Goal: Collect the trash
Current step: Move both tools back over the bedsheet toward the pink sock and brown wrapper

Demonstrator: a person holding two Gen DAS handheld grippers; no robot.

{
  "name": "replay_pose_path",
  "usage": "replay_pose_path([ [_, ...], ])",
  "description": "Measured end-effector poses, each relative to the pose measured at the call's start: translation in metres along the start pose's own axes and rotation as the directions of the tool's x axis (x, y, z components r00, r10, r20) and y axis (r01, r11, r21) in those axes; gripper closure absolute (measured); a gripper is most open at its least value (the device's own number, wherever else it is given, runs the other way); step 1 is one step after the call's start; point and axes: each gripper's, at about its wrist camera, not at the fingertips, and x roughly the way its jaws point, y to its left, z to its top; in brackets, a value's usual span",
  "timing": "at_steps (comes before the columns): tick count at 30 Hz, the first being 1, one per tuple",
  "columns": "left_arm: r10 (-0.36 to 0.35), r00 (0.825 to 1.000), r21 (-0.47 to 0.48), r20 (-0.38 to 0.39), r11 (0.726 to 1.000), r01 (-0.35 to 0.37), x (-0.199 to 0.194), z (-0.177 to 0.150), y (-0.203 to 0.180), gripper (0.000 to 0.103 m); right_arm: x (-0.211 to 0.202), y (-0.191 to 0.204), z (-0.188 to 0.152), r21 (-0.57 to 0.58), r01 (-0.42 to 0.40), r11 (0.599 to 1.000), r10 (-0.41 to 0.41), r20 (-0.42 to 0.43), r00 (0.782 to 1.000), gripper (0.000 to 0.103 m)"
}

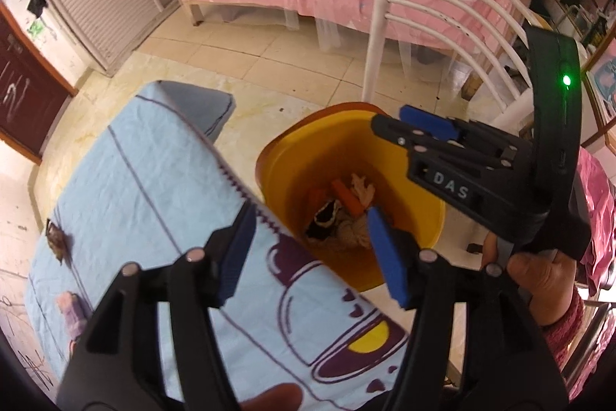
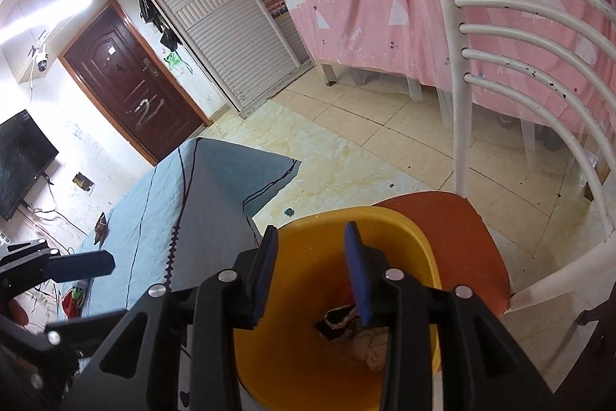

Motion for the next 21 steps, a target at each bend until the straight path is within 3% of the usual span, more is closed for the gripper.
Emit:
replay_pose_path([
  [10,0.031,0.999,-0.062,0.039,0.998,-0.029,-0.037,-0.017,0.048,0.044,0.005,0.034,0.01,-0.047,-0.018,0.999,0.018,-0.002,1.0,0.067],
  [12,0.054,0.997,-0.078,0.06,0.996,-0.049,-0.049,-0.023,0.062,0.037,0.005,0.042,0.012,-0.06,-0.03,0.998,0.03,0.0,1.0,0.065],
  [21,0.17,0.981,-0.16,0.092,0.975,-0.154,-0.089,-0.05,0.129,0.037,0.014,0.098,0.02,-0.153,-0.07,0.986,0.068,-0.018,0.998,0.06],
])
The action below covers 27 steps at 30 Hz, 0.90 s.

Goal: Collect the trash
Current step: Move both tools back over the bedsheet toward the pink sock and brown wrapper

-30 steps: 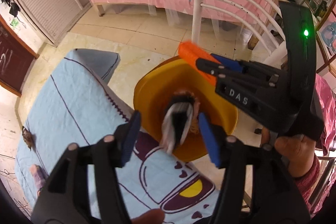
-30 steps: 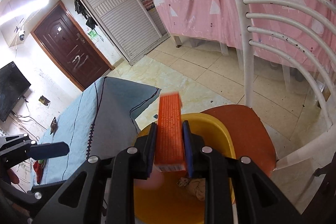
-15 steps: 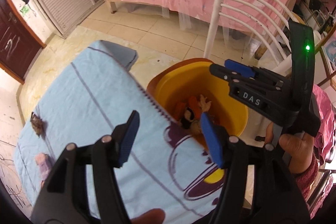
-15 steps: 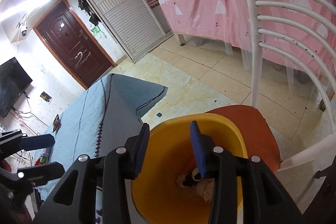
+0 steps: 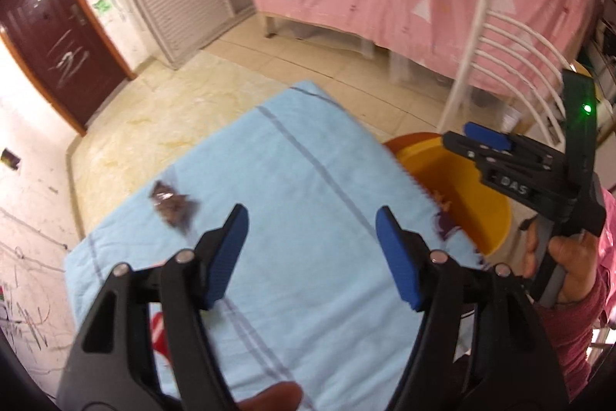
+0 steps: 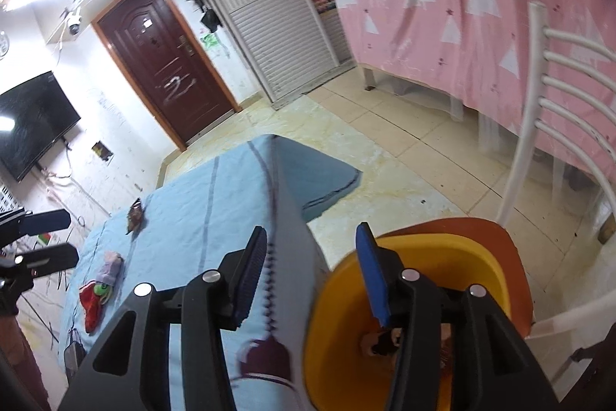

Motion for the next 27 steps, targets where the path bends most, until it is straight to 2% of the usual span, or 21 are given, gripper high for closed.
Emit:
replay_pose_path([
  [11,0.086,0.996,-0.116,0.005,0.99,-0.085,-0.021,-0.019,0.087,0.037,0.02,0.074,0.015,-0.113,-0.056,0.992,0.053,-0.03,0.998,0.049],
  [13,0.098,0.995,-0.135,0.003,0.986,-0.097,-0.021,-0.023,0.101,0.032,0.026,0.088,0.016,-0.132,-0.068,0.989,0.063,-0.041,0.997,0.048],
  [15,0.104,0.995,-0.145,-0.001,0.984,-0.103,-0.021,-0.028,0.112,0.032,0.032,0.101,0.018,-0.148,-0.081,0.986,0.074,-0.052,0.996,0.046],
  [27,0.042,0.997,-0.23,-0.069,0.972,-0.057,0.015,-0.058,0.149,0.032,0.074,0.171,0.026,-0.221,-0.128,0.967,0.103,-0.12,0.987,0.045],
])
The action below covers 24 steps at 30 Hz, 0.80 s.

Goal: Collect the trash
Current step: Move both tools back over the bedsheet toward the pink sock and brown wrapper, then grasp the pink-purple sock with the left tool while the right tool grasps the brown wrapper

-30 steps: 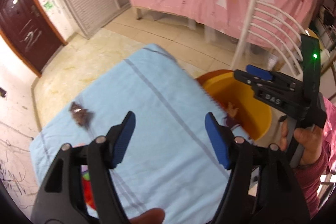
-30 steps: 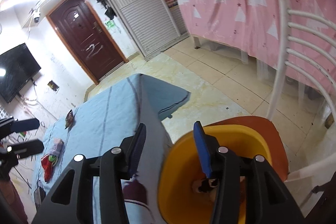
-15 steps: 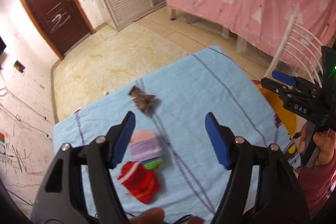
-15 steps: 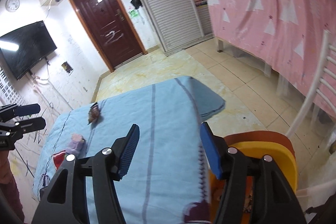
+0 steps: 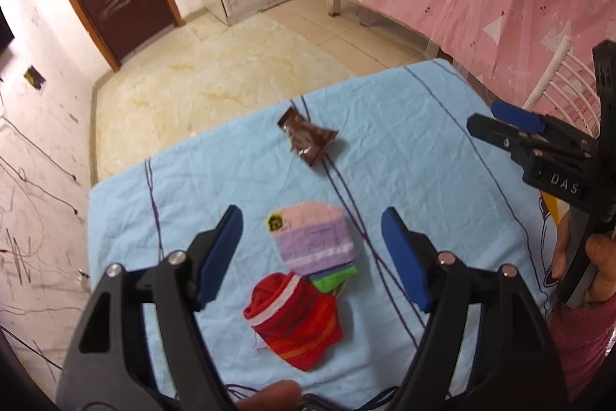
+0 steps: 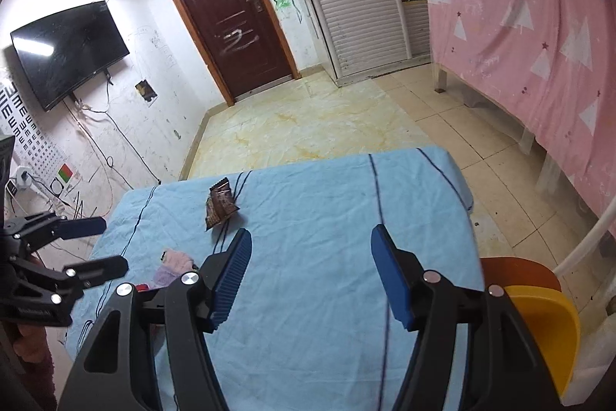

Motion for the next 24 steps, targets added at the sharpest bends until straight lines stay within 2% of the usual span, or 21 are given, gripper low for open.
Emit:
replay_pose_path([
  [14,-0.077,0.994,-0.052,-0.072,0.996,0.074,0.037,-0.012,0.026,0.032,0.037,0.04,0.014,-0.057,-0.008,0.998,0.005,-0.058,0.998,0.044],
  [24,-0.112,0.986,-0.024,-0.125,0.994,0.109,0.059,-0.015,0.02,0.032,0.067,0.058,0.026,-0.069,-0.002,0.998,-0.005,-0.104,0.995,0.044],
])
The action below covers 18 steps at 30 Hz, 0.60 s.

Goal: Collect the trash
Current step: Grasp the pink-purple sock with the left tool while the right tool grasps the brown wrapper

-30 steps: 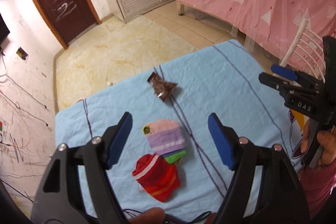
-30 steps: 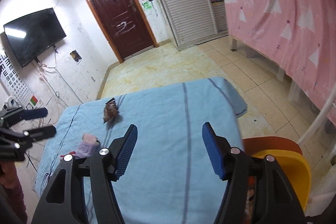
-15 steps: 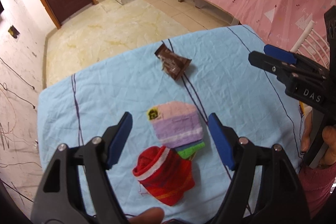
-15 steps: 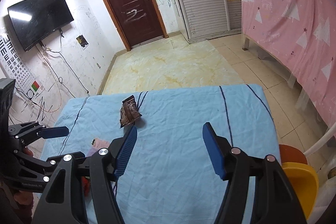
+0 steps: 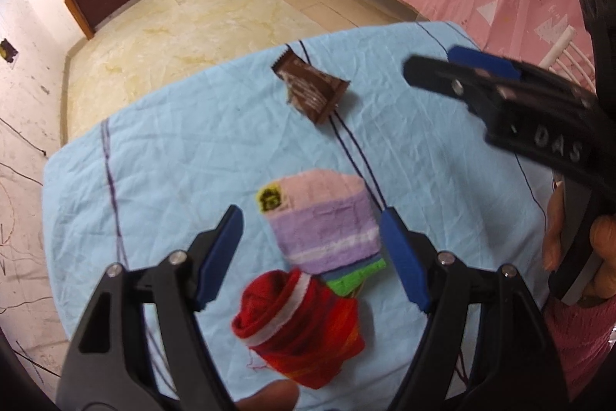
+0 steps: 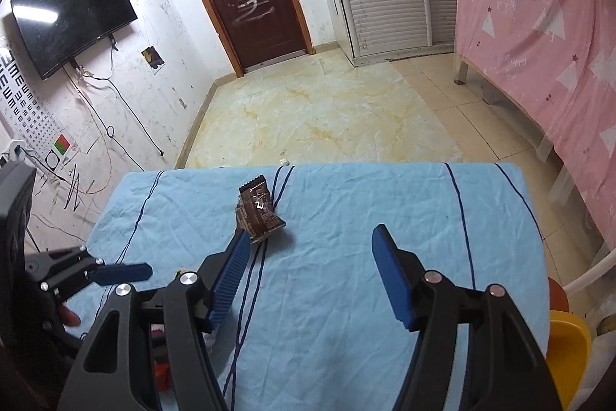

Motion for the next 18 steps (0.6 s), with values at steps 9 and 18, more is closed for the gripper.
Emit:
replay_pose_path([
  [9,-0.027,0.999,0.028,-0.033,0.999,0.028,0.023,-0.003,-0.004,0.057,0.031,0.018,0.011,-0.045,0.022,0.999,-0.024,-0.046,0.999,0.043],
  [18,-0.037,0.999,0.012,0.03,0.999,0.037,0.014,-0.012,0.006,0.086,0.066,0.04,0.017,-0.073,-0.008,0.997,0.001,-0.105,0.994,0.041],
])
